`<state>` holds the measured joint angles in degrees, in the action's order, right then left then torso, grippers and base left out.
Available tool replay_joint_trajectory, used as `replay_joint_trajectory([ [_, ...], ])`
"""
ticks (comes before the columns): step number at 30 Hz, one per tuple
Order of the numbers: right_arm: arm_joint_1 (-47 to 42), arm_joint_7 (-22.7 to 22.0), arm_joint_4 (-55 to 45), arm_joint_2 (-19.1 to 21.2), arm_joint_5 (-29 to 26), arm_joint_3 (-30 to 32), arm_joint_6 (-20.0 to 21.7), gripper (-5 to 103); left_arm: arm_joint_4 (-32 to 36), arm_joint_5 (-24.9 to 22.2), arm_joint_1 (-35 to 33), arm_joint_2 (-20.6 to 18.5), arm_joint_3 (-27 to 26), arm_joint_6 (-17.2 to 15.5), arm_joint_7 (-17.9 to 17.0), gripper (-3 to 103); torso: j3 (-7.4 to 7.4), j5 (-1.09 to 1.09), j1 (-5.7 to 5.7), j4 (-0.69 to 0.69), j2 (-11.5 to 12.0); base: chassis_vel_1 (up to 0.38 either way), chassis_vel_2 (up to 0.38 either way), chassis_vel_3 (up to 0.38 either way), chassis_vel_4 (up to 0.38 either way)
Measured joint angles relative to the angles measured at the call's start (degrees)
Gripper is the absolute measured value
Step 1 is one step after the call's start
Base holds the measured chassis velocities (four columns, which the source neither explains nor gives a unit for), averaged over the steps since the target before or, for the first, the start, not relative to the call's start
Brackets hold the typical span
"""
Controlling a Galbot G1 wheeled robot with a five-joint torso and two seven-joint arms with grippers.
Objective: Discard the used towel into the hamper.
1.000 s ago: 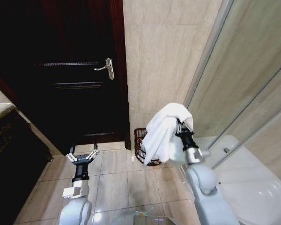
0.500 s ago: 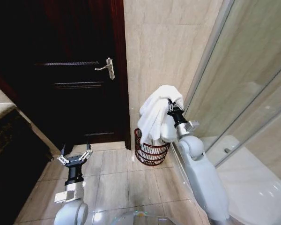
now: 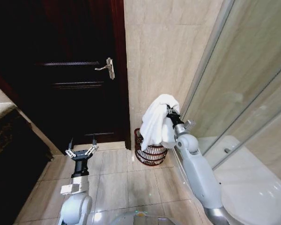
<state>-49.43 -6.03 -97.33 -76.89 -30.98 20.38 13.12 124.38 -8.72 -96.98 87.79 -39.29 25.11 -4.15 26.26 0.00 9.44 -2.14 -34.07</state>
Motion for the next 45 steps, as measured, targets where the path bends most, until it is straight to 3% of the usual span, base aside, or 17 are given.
replay_joint_trajectory([
  [13, -1.8, 1.5, 8.2, -2.3, 0.7, -0.4, 1.0, 5, 1.7, 0.2, 0.8, 0.5, 0.1, -2.5, -0.3, 100, 0.0, 0.0, -0.01, 0.0, 0.0, 0.0, 0.0, 0.0, 0.0],
  [21, 3.2, -1.4, -1.2, -0.4, 2.0, -2.2, -1.4, 5, 1.0, 0.0, 1.2, 0.6, 0.2, -2.7, -0.5, 100, 0.0, -0.02, -0.01, 0.0, 0.0, 0.0, 0.0, 0.0, 0.0],
  [28, 9.2, -4.0, -6.8, 0.1, -0.2, -3.6, 0.7, 5, 0.8, 0.1, 1.5, 0.4, 0.0, -3.0, -0.4, 100, -0.02, -0.02, -0.01, -0.01, 0.0, 0.0, 0.0, 0.0, 0.0],
  [36, 8.3, -1.7, 0.3, -1.9, 1.3, -3.3, 0.6, 5, 0.5, 0.1, 2.1, 0.0, -0.3, -3.6, -0.4, 100, -0.01, 0.0, -0.01, 0.0, 0.0, 0.0, 0.0, 0.0, 0.0],
  [45, 6.6, 0.3, 14.8, -5.1, 5.7, -1.8, -1.1, 5, 0.0, 0.1, 3.5, 0.0, 0.2, -4.5, -0.4, 100, -0.01, 0.0, 0.0, -0.01, 0.0, 0.0, 0.0, 0.0, 0.0],
])
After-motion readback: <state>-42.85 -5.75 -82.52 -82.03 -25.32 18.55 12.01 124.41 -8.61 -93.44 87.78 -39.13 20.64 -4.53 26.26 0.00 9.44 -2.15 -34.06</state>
